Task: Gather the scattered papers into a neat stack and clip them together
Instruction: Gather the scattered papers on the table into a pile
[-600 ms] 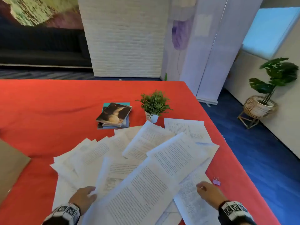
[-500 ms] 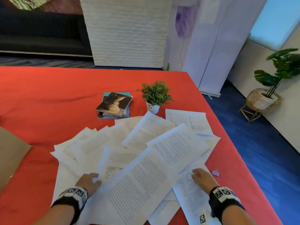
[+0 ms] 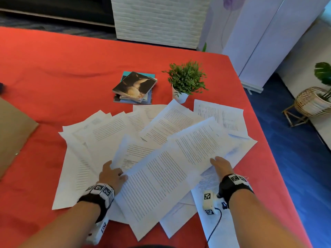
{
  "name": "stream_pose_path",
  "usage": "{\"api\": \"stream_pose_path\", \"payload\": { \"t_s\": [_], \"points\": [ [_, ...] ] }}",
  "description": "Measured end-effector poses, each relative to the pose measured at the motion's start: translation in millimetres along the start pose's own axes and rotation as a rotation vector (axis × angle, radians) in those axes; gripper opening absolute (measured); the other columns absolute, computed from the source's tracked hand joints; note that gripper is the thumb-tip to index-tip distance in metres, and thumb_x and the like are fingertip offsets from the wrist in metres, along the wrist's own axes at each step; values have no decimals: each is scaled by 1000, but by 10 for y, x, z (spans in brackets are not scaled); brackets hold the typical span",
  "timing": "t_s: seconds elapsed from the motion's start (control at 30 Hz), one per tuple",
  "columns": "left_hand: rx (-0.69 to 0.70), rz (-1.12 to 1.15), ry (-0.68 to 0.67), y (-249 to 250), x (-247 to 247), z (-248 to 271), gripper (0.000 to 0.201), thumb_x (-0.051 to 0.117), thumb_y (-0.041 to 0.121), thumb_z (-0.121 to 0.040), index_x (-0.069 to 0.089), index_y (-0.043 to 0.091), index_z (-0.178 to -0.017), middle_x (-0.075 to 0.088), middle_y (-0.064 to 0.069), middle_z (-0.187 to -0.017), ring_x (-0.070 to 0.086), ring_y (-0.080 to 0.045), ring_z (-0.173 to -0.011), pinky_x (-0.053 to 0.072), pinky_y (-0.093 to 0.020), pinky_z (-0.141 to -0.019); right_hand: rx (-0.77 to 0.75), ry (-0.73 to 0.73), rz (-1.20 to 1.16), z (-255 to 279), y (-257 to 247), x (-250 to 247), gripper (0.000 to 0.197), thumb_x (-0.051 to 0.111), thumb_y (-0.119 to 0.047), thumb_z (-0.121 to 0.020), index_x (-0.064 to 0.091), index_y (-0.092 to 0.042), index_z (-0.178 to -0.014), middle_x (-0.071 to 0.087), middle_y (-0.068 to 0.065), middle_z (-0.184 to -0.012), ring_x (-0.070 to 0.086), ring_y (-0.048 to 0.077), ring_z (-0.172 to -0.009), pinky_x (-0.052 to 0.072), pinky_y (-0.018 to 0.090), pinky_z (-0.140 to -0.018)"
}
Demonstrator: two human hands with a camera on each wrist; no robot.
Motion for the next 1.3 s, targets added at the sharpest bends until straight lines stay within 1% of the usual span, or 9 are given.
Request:
{"api": "stream_pose_path", "payload": {
  "t_s": [0.13,0.2,0.33,0.5,0.63,0.73,0.93,1.07,1.3],
  "points": [
    [-142,162,216,-338,-244,16,26,54,30,-88,66,10,-98,33,-14,-147,40,-35,-129,34,-38,-106,-76,368,-17,229,-31,-501,31,48,-9,-86,60,20,-88,63,37,-85,59,28,-74,51,48,-75],
    [-190,212,282,-493,-353,43,25,56,26,-86,65,3,-83,58,-21,-117,55,-40,-106,44,-43,-93,-63,369,-34,349,44,-619,23,49,0,-88,59,7,-107,63,29,-105,61,34,-93,46,38,-78],
    [-209,277,236,-578,-305,76,21,56,24,-89,53,5,-80,60,-16,-86,54,-32,-80,40,-34,-71,-27,241,-24,544,281,-640,72,46,5,-89,16,-20,-150,47,6,-106,49,24,-98,40,38,-92],
    [-206,385,217,-385,-172,139,42,64,19,-84,50,5,-120,61,-19,-112,57,-35,-97,39,-32,-80,32,221,361,454,661,-548,11,49,-1,-85,59,-3,-89,57,19,-110,57,38,-98,51,43,-89],
    [-214,345,166,-343,-93,125,41,60,23,-88,52,1,-121,61,-22,-119,57,-37,-109,41,-33,-86,46,202,407,507,768,-416,29,49,-6,-90,58,4,-116,40,21,-136,47,37,-120,39,37,-101],
    [-189,286,146,-371,-107,165,27,56,18,-89,57,-1,-108,62,-23,-115,57,-36,-101,36,-29,-77,-69,223,309,581,603,-432,20,47,5,-87,64,2,-95,60,16,-97,59,36,-97,45,33,-80],
    [-260,340,205,-618,-324,288,35,58,9,-82,54,-4,-115,60,-27,-116,57,-40,-103,38,-35,-78,-139,401,-231,631,587,-747,32,54,12,-73,53,-18,-62,51,4,-68,46,22,-72,34,27,-56],
    [-243,443,149,-630,-299,272,39,65,10,-79,58,0,-117,63,-22,-116,58,-35,-100,43,-36,-83,-208,453,-547,524,307,-900,36,57,12,-64,58,-23,-55,51,-13,-49,41,14,-59,34,27,-58],
    [-212,431,14,-369,-18,256,40,58,33,-89,61,-2,-109,64,-21,-113,60,-35,-104,47,-42,-94,-199,278,-472,172,-560,-471,21,58,-4,-64,60,-24,-71,62,7,-82,57,24,-77,51,41,-73]
  ]
}}
Point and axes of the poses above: each hand's wrist, its own z-axis away from the middle knuckle, its own x-axis out of the palm, y = z × x, the point moved 7 cm from there along -z, towards the middle knuckle
